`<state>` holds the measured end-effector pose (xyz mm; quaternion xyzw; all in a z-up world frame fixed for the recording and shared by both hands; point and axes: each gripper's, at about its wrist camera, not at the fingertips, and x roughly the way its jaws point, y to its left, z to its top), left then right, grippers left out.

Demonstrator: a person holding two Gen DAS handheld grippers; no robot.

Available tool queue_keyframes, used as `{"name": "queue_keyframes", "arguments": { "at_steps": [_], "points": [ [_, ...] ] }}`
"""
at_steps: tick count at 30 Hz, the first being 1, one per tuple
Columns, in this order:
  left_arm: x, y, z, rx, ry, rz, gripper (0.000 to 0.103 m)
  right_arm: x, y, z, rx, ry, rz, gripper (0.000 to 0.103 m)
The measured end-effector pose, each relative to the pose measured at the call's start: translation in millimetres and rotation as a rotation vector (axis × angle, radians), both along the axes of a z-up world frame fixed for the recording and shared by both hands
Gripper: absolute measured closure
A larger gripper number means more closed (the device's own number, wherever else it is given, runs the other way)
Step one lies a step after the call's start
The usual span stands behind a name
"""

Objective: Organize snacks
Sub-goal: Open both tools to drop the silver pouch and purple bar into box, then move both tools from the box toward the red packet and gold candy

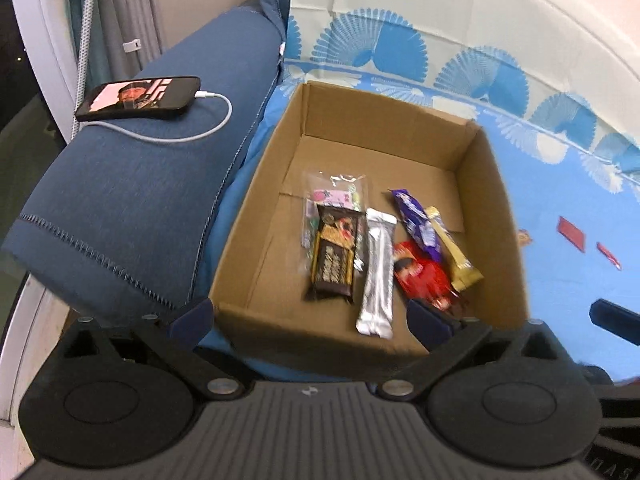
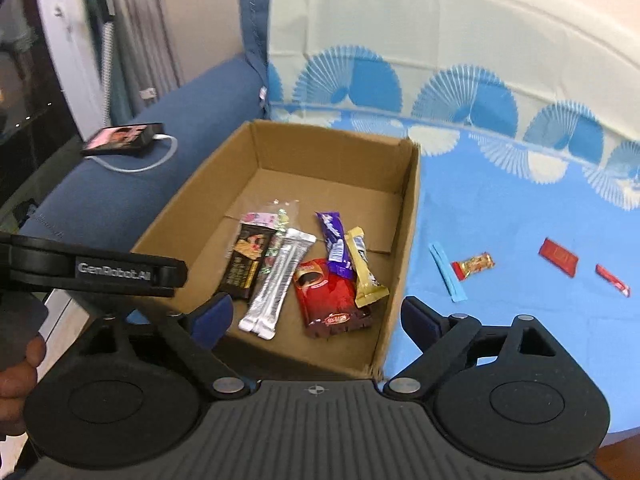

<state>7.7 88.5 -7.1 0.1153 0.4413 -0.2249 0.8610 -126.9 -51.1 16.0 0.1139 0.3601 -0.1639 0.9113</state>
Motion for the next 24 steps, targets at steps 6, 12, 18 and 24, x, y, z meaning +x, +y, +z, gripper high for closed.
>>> {"name": "queue_keyframes", "arguments": {
  "at_steps": [6,12,18,24],
  "points": [
    [-45,13,24,-0.028,-0.088,-0.029,0.000,-35,23,20,-0.063,-0.064,0.018,0.007],
    [-76,23,34,-0.052,-0.135,-0.031,0.000,-68,38,32,-0.097,-0.101,0.017,0.006],
    [-96,32,38,-0.050,-0.167,-0.038,0.000,-83,45,36,-0.086,-0.114,0.004,0.005],
    [-103,38,44,-0.060,-0.189,-0.038,0.000,-91,53,41,-0.110,-0.133,0.006,0.005]
  ]
}}
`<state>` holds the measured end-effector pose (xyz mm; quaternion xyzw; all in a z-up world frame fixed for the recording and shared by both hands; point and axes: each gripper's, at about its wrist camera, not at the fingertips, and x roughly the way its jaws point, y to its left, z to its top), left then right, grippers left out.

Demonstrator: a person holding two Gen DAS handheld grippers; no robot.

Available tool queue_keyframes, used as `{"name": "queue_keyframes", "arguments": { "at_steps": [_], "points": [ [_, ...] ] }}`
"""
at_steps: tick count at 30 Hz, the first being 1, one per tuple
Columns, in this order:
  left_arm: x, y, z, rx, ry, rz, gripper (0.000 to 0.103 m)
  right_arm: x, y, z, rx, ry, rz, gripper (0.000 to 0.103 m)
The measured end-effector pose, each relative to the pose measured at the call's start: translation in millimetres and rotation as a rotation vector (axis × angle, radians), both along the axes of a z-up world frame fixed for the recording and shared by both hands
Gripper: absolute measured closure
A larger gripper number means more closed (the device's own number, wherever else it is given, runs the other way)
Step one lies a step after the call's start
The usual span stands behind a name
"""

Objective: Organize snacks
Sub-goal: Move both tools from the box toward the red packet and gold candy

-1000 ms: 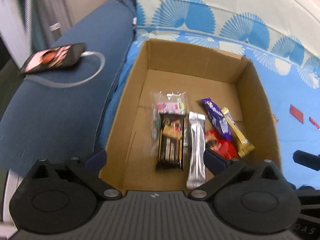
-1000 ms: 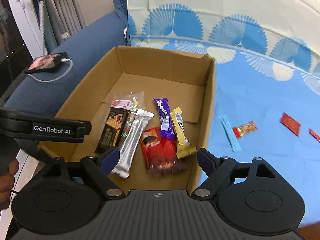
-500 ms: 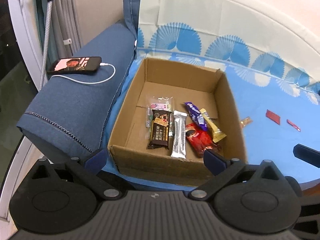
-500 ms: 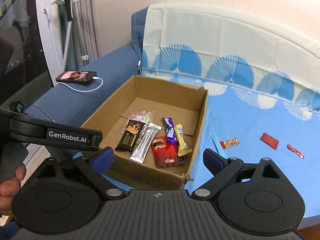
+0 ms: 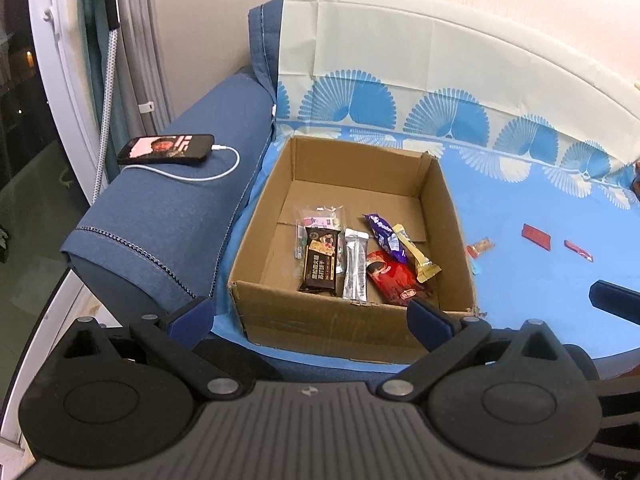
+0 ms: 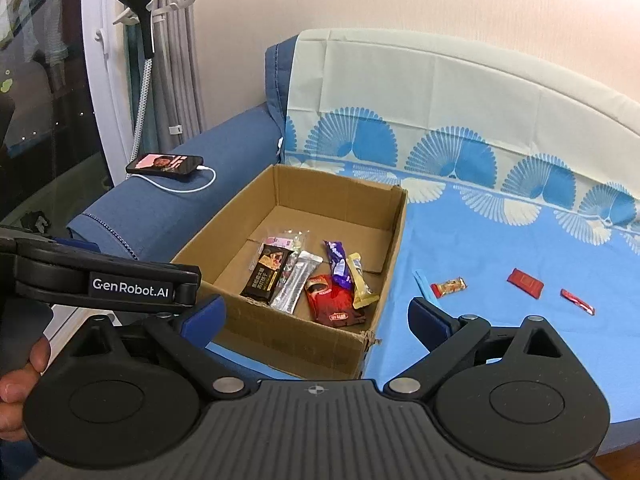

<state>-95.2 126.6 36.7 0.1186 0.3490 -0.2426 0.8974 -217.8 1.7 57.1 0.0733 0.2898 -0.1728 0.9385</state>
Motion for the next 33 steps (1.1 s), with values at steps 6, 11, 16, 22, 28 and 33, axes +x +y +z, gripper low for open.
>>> {"name": "queue_keyframes", "arguments": {
  "at_steps": [6,11,16,22,28,33],
  "points": [
    [-1,1,1,-0.002,-0.003,-0.001,0.000,-2,4,1,-0.009,-0.003,-0.002,0.005],
    [-1,1,1,0.000,0.000,-0.001,0.000,-2,4,2,-0.008,-0.001,-0.002,0.005],
    [1,-1,1,0.005,0.002,-0.001,0.000,0,2,2,-0.005,0.002,0.000,0.004],
    [4,-12,-1,0.027,0.005,-0.016,0.000,-2,-10,-3,0.025,-0.008,-0.030,0.004],
    [7,-39,-3,0.069,0.012,-0.048,0.000,-6,-33,-11,0.075,-0.016,-0.066,0.004],
    [12,-78,-2,0.107,0.018,-0.121,0.000,-18,-73,-18,0.069,-0.039,-0.156,0.003]
  ]
}}
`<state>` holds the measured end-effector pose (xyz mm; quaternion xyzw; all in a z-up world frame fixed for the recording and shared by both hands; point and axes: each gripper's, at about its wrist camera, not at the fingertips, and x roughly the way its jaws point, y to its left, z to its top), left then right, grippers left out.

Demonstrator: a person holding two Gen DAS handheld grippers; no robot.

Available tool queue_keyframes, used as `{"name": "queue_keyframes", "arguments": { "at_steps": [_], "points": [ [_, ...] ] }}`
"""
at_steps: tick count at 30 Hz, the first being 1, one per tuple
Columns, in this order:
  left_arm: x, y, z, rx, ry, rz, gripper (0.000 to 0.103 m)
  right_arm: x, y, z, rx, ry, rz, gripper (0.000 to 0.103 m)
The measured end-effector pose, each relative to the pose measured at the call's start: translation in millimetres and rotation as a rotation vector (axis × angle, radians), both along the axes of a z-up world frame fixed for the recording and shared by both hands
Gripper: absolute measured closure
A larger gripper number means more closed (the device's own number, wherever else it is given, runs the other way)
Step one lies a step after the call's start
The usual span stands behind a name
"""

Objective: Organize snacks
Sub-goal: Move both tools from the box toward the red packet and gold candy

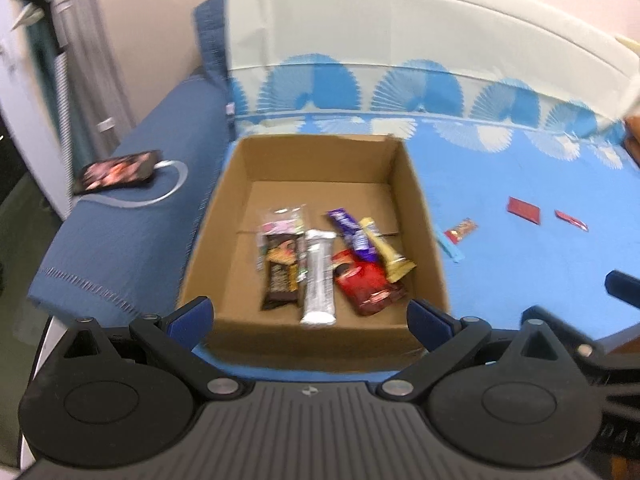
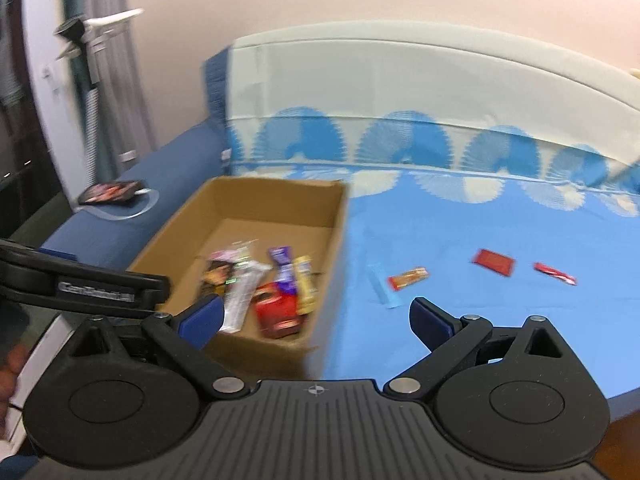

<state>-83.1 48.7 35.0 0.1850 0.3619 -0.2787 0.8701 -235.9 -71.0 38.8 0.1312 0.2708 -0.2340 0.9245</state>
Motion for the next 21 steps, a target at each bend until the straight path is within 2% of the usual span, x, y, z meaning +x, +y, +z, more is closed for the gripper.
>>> {"name": "queue_keyframes", "arguments": {
  "at_steps": [6,11,14,18,21],
  "points": [
    [4,-79,-6,0.068,0.026,-0.158,0.000,-21,-72,-21,-0.019,0.032,-0.158,0.003],
    [13,-166,-29,0.154,0.061,-0.307,0.000,-31,-148,-44,-0.035,0.073,-0.283,0.002],
    [19,-225,-55,0.228,0.090,-0.445,0.000,-24,-196,-65,-0.034,0.124,-0.290,0.001],
    [31,-298,-106,0.331,0.074,-0.609,0.000,-8,-250,-100,-0.021,0.162,-0.260,0.001],
    [48,-339,-146,0.395,0.078,-0.643,0.000,14,-286,-131,0.013,0.195,-0.227,0.001]
  ]
}}
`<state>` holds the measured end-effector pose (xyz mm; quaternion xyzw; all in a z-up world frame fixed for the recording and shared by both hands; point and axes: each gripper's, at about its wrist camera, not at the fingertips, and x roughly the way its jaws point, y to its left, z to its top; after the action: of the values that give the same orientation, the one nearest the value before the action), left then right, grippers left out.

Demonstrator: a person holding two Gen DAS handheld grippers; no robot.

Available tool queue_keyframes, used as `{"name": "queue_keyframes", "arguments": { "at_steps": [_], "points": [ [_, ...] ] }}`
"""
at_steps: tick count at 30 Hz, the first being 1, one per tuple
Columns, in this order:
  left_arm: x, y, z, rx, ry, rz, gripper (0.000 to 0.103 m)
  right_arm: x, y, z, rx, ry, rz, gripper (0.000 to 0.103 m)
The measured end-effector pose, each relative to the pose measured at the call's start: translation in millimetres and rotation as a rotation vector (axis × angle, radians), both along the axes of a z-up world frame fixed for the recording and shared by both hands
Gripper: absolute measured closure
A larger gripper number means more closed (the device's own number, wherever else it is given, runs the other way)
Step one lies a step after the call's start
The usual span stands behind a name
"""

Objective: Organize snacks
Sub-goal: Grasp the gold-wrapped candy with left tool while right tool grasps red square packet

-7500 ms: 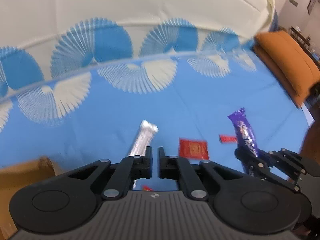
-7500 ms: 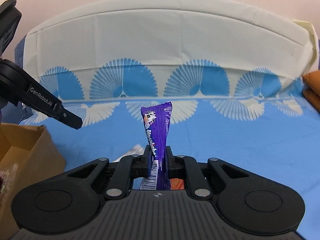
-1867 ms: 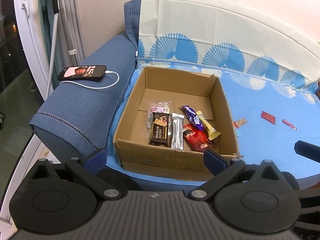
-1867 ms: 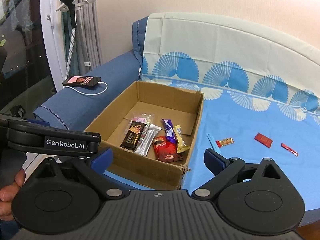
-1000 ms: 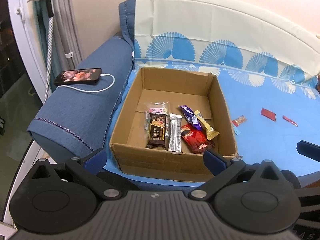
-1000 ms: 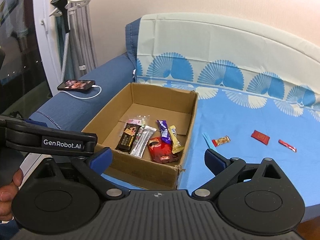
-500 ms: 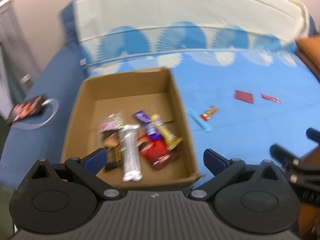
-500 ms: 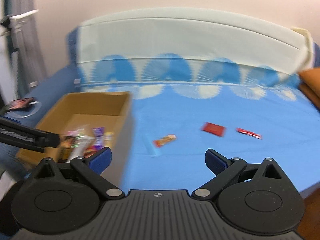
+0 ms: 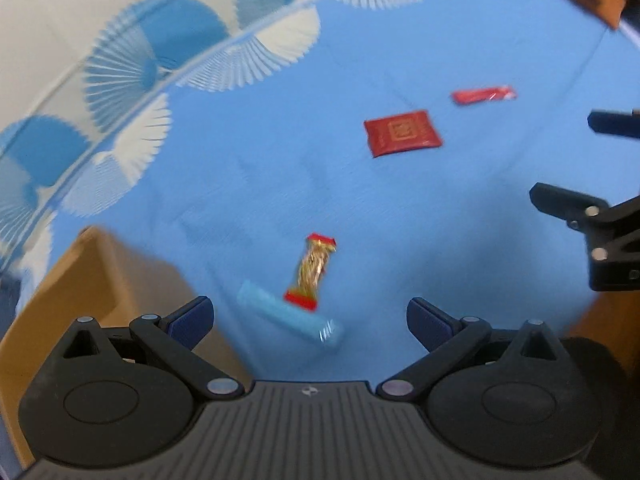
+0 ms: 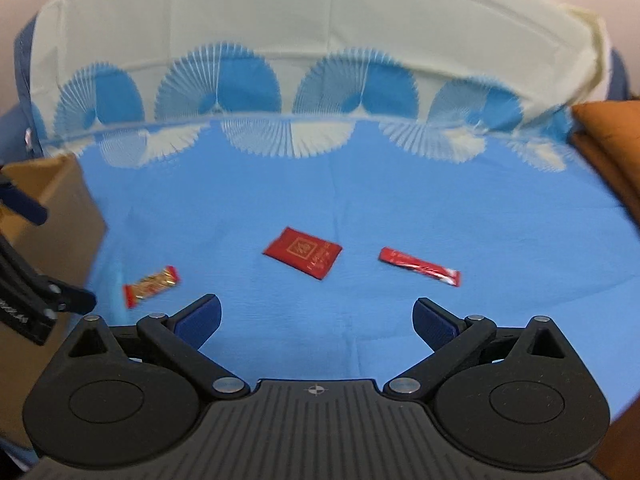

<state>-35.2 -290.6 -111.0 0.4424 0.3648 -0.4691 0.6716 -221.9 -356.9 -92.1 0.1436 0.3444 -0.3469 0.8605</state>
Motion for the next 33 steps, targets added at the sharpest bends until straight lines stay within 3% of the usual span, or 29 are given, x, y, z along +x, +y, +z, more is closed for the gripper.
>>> {"name": "queue_keyframes", "arguments": {
  "at_steps": [4,9,12,13,14,15,20,22,23,24,30,33],
  "points": [
    [24,-36,-43,0.064,-0.024,-0.022,0.000,32,-38,-37,0.030,0.025,0.058,0.001],
    [52,-59,-83,0.179,0.029,-0.072,0.000,79,-77,-75,-0.003,0.062,0.180,0.001],
    [68,-70,-103,0.245,0.068,-0.020,0.000,103,-99,-99,-0.025,0.104,0.241,0.000],
    [74,-74,-103,0.241,0.103,0.005,0.000,110,-110,-109,0.023,0.126,0.248,0.000],
    [77,-76,-104,0.224,0.119,0.010,0.000,109,-116,-113,0.043,0.079,0.243,0.000],
    [79,-78,-106,0.217,0.118,0.011,0.000,108,-119,-114,0.023,0.030,0.231,0.000],
    [89,-80,-109,0.203,0.157,0.024,0.000,108,-118,-119,-0.019,0.008,0.242,0.000],
    [87,-75,-104,0.172,0.174,-0.006,0.018,106,-117,-119,-0.024,0.007,0.246,0.008],
    [84,-73,-98,0.153,0.201,-0.026,0.046,104,-114,-116,-0.029,0.002,0.256,0.032],
    [80,-70,-92,0.141,0.193,-0.034,0.081,103,-112,-111,-0.043,0.000,0.267,0.044],
    [79,-60,-70,0.099,0.182,0.007,0.080,98,-93,-100,-0.060,0.059,0.206,0.049],
    [83,-49,-47,0.048,0.196,0.040,0.080,83,-90,-83,-0.043,0.015,0.129,0.049]
  ]
}}
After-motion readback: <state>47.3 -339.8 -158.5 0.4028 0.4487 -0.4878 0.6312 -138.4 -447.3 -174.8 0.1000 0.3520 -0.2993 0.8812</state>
